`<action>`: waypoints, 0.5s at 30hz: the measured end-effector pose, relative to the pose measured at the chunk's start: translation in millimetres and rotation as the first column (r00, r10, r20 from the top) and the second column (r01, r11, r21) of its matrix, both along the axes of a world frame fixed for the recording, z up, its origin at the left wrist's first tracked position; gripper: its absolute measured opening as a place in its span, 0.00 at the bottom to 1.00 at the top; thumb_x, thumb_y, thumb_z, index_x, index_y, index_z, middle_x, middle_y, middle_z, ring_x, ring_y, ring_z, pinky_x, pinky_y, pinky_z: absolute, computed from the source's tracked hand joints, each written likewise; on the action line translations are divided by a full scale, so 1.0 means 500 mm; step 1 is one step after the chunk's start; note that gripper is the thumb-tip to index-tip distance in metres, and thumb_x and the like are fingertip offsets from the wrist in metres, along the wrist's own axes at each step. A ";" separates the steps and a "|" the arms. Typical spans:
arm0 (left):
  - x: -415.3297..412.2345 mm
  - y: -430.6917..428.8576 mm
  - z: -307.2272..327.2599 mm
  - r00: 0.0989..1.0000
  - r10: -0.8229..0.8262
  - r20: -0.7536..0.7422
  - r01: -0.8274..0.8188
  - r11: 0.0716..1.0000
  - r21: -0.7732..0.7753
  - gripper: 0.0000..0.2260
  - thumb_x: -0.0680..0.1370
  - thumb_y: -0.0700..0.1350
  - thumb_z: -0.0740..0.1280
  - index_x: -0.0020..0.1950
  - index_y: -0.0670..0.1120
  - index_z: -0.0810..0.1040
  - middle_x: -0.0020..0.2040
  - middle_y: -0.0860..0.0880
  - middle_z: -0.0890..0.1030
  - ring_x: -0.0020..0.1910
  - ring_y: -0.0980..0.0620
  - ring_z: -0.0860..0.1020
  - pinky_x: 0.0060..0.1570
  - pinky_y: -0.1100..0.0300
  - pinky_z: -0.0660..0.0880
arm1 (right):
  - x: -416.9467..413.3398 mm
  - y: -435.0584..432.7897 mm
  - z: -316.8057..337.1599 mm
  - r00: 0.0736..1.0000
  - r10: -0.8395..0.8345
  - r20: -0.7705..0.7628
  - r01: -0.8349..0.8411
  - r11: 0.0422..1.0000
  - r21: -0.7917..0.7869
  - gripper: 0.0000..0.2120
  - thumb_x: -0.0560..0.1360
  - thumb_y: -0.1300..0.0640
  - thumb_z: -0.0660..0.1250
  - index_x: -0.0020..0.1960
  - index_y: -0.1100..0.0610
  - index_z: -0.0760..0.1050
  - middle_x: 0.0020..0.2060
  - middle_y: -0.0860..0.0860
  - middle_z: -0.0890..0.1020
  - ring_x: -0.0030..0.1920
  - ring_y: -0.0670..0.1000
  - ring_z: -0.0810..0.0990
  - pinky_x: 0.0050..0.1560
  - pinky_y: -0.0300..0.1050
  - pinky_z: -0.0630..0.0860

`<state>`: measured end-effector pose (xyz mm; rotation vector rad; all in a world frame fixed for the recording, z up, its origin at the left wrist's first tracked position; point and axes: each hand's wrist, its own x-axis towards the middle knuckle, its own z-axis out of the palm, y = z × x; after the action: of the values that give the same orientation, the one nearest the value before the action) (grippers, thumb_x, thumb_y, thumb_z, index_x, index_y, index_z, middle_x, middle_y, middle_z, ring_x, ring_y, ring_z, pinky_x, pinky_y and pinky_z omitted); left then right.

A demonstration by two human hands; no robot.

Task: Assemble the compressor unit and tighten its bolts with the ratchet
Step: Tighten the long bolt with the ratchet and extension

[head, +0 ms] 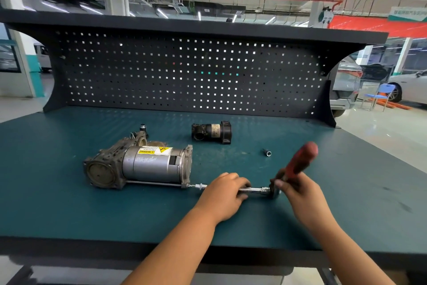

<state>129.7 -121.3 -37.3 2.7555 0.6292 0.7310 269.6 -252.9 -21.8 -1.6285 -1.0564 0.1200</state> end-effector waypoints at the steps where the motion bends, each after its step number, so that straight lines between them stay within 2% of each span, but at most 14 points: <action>1: -0.001 -0.001 0.000 1.000 -0.005 -0.002 0.005 1.000 0.010 0.13 0.78 0.47 0.64 0.62 0.51 0.74 0.56 0.51 0.77 0.58 0.51 0.70 0.56 0.57 0.68 | 0.002 0.014 0.007 0.999 -0.030 0.025 0.030 0.999 -0.009 0.11 0.73 0.64 0.69 0.38 0.51 0.73 0.37 0.49 0.83 0.43 0.53 0.80 0.46 0.44 0.72; 4: -0.001 -0.003 0.001 1.000 0.002 -0.007 -0.002 1.000 0.027 0.14 0.78 0.45 0.63 0.64 0.50 0.73 0.58 0.51 0.77 0.59 0.50 0.70 0.58 0.57 0.68 | 0.009 0.057 0.024 0.991 -0.098 0.093 0.104 0.993 -0.062 0.06 0.75 0.61 0.66 0.40 0.55 0.73 0.35 0.49 0.82 0.38 0.49 0.80 0.37 0.38 0.71; 7: -0.001 -0.002 -0.001 1.000 0.019 0.006 -0.019 0.999 0.027 0.14 0.78 0.45 0.63 0.64 0.50 0.74 0.59 0.50 0.76 0.60 0.49 0.70 0.58 0.57 0.68 | 0.014 0.101 0.030 0.990 -0.134 0.052 0.140 0.983 -0.120 0.06 0.78 0.59 0.62 0.42 0.58 0.72 0.32 0.48 0.81 0.34 0.44 0.76 0.31 0.35 0.67; 8: -0.001 -0.001 -0.002 1.000 0.025 0.013 -0.026 0.999 0.024 0.14 0.78 0.45 0.63 0.64 0.50 0.74 0.58 0.50 0.75 0.60 0.50 0.70 0.58 0.57 0.68 | 0.016 0.114 0.031 0.992 -0.126 0.012 0.126 0.982 -0.140 0.07 0.79 0.59 0.61 0.43 0.59 0.72 0.32 0.49 0.81 0.33 0.45 0.76 0.31 0.38 0.68; 11: 0.001 0.001 -0.004 0.999 0.050 0.021 -0.050 0.998 0.028 0.13 0.78 0.44 0.63 0.63 0.50 0.76 0.56 0.50 0.74 0.58 0.49 0.69 0.56 0.56 0.68 | 0.019 0.143 0.024 0.955 -0.049 -0.293 0.008 0.990 -0.141 0.10 0.81 0.59 0.58 0.42 0.60 0.70 0.31 0.54 0.80 0.31 0.52 0.79 0.35 0.43 0.72; 12: 0.002 0.000 -0.005 0.998 0.054 0.017 -0.054 0.998 0.028 0.12 0.78 0.44 0.64 0.62 0.50 0.76 0.55 0.49 0.74 0.57 0.49 0.69 0.56 0.56 0.68 | 0.019 0.150 0.018 0.938 -0.053 -0.342 0.000 0.988 -0.153 0.10 0.81 0.58 0.57 0.42 0.60 0.70 0.32 0.55 0.80 0.31 0.53 0.79 0.37 0.45 0.73; 15: 0.004 0.000 -0.007 0.998 0.055 0.006 -0.055 0.998 0.025 0.12 0.79 0.44 0.63 0.61 0.48 0.77 0.52 0.47 0.74 0.56 0.48 0.69 0.54 0.55 0.68 | 0.018 0.158 0.001 0.965 -0.137 -0.223 0.078 0.963 -0.256 0.12 0.82 0.56 0.55 0.42 0.59 0.70 0.35 0.54 0.81 0.34 0.52 0.78 0.35 0.44 0.72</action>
<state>131.6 -121.2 -40.8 2.7680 0.7022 0.7631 278.8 -173.7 -21.4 -1.8381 -0.7880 0.3782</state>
